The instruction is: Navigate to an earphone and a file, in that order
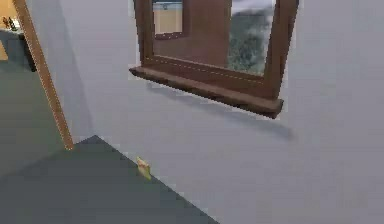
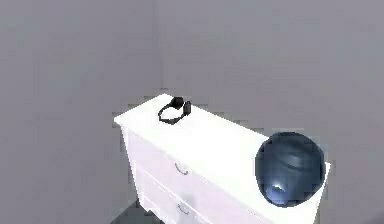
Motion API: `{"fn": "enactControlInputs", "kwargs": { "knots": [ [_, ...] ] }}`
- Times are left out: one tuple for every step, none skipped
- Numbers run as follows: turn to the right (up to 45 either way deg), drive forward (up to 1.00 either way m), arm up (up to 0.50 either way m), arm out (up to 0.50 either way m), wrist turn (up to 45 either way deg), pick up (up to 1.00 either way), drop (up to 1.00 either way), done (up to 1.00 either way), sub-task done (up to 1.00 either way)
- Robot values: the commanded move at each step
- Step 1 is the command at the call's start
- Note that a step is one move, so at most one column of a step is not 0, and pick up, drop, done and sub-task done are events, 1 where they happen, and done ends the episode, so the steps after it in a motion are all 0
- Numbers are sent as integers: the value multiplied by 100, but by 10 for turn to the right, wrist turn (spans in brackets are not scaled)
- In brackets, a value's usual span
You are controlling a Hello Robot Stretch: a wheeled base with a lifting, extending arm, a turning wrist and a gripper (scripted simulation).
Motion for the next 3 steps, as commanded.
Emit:
{"fn": "enactControlInputs", "kwargs": {
  "knots": [
    [-240, 0, 0, 0, 0, 0, 0, 0, 0],
    [0, 30, 0, 0, 0, 0, 0, 0, 0],
    [-450, 0, 0, 0, 0, 0, 0, 0, 0]
  ]
}}
